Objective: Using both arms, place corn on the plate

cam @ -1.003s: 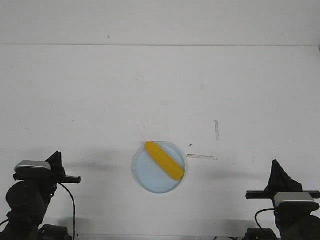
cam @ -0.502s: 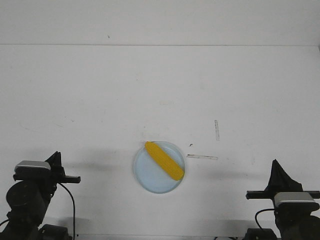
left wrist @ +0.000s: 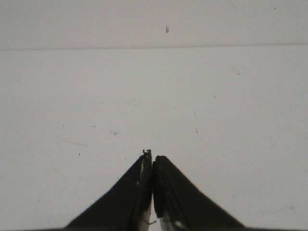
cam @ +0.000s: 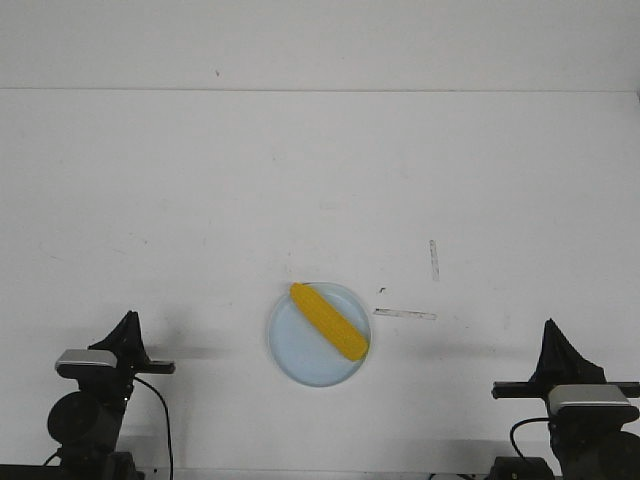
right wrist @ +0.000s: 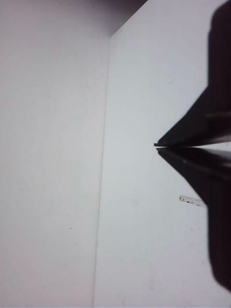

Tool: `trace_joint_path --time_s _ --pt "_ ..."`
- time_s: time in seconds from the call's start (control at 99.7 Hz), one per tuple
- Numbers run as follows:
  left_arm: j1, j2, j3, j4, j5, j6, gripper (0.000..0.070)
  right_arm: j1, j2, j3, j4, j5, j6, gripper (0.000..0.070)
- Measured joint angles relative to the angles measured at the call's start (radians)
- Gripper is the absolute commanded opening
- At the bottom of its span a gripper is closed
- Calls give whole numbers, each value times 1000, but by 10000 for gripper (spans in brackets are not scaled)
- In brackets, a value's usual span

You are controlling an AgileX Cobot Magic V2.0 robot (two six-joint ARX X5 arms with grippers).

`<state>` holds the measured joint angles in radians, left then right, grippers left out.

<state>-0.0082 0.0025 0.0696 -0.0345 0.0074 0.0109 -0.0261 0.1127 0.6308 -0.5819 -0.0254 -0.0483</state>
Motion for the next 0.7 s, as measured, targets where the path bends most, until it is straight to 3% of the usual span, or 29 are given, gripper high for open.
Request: trace_joint_path --time_s 0.702 --pt "1 3 -35 26 7 -2 0 0 -1 0 3 0 0 7"
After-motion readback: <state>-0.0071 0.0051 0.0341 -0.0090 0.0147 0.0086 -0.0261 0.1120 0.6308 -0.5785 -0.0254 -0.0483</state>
